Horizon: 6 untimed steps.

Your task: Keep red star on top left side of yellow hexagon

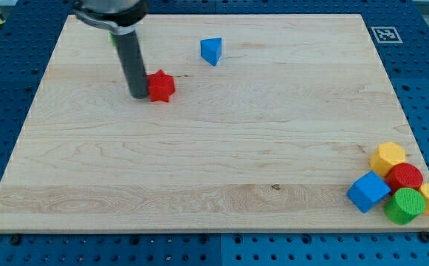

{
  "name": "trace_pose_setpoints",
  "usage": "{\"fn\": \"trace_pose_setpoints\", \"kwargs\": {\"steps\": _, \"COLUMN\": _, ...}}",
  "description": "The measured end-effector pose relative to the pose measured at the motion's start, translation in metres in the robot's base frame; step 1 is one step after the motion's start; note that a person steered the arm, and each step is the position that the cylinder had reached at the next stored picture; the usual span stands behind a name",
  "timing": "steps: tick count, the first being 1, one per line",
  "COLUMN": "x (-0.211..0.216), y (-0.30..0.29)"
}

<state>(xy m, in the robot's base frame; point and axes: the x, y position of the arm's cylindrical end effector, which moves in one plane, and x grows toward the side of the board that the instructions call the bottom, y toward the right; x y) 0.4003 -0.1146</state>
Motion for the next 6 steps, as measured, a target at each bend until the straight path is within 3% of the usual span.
{"fn": "trace_pose_setpoints", "kwargs": {"steps": 3, "x": -0.054, "y": 0.089}}
{"fn": "trace_pose_setpoints", "kwargs": {"steps": 4, "x": -0.049, "y": 0.122}}
{"fn": "trace_pose_setpoints", "kwargs": {"steps": 6, "x": 0.006, "y": 0.139}}
